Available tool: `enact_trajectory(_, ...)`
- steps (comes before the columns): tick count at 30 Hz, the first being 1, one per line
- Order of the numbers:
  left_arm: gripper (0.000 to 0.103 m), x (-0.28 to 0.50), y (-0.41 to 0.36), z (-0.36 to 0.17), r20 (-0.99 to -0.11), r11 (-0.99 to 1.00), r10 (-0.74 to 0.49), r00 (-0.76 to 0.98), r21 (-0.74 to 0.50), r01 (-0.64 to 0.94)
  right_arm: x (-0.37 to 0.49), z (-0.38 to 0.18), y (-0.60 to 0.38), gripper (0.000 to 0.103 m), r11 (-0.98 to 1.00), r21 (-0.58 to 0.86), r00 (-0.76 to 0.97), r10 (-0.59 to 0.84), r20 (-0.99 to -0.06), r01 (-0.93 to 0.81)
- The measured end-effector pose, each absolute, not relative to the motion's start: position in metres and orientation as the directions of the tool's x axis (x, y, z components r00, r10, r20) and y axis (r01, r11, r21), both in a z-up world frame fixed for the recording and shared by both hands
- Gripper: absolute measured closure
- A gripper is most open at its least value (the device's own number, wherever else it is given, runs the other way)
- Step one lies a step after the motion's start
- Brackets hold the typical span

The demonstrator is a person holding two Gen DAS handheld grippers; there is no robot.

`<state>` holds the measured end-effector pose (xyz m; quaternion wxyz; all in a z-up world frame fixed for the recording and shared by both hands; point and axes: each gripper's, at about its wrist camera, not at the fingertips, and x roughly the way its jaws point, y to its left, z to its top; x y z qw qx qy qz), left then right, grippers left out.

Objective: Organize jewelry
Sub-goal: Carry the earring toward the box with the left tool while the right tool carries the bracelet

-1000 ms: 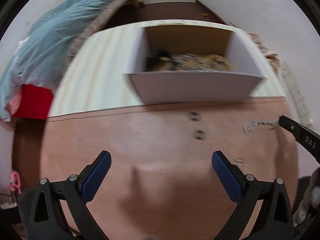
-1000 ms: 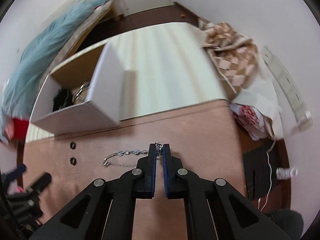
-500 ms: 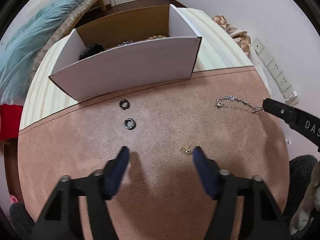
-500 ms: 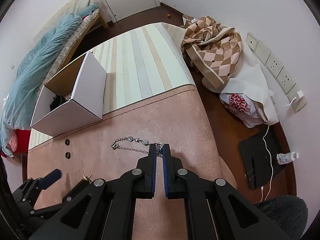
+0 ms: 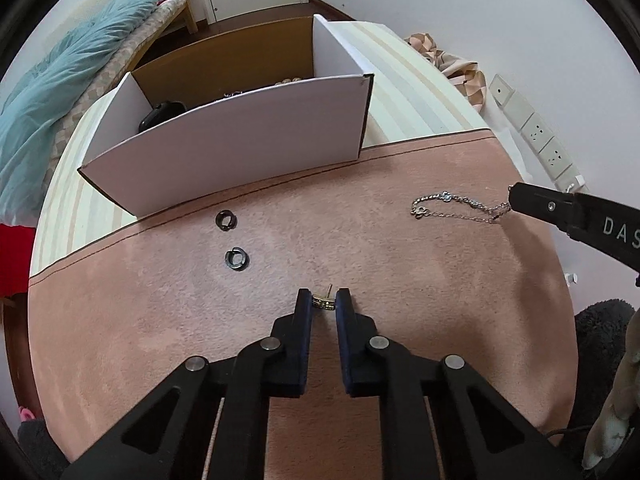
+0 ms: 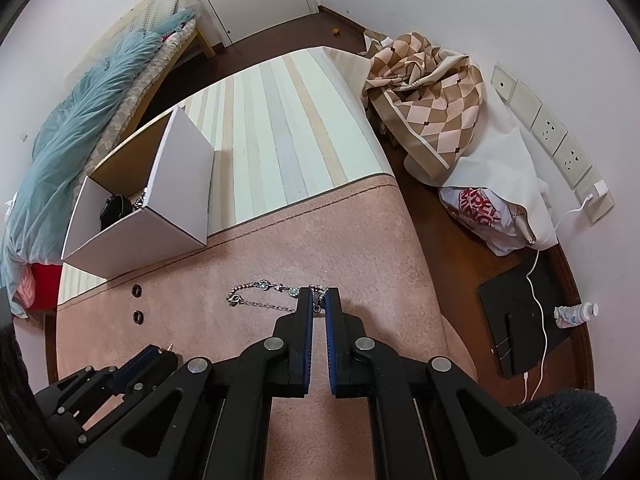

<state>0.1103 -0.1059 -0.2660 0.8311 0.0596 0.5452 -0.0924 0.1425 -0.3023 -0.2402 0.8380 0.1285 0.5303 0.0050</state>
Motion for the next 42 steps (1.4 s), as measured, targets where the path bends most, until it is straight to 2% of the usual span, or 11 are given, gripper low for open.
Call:
enact_trajectory(14, 0.094, 0.106, -0.094, -0.213, -0.857, 0.976, -0.129, 0.499, -0.021, 0.218, 0.138, -0.190, -0.290, 0.097, 0.959, 0.278, 0.507, 0.209, -0.836, 0.062)
enact_trajectory(24, 0.094, 0.129, -0.044, -0.121, -0.784, 0.982, -0.165, 0.598, -0.076, 0.172, 0.152, -0.092, -0.264, 0.099, 0.932, 0.351, 0.596, 0.335, -0.730, -0.094)
enact_trajectory(31, 0.094, 0.165, -0.005, -0.097, -0.773, 0.986, -0.168, 0.611, -0.120, 0.119, 0.185, -0.038, -0.221, 0.099, 0.903, 0.361, 0.607, 0.424, -0.672, -0.232)
enact_trajectory(35, 0.094, 0.196, 0.014, -0.106, -0.802, 0.986, -0.169, 0.573, -0.144, 0.089, 0.211, -0.048, -0.192, 0.099, 0.905, 0.333, 0.564, 0.425, -0.708, -0.264)
enact_trajectory(42, 0.094, 0.239, 0.033, -0.154, -0.880, 0.979, -0.200, 0.432, -0.195, 0.056, 0.255, -0.117, -0.166, 0.099, 0.919, 0.320, 0.434, 0.391, -0.812, -0.229)
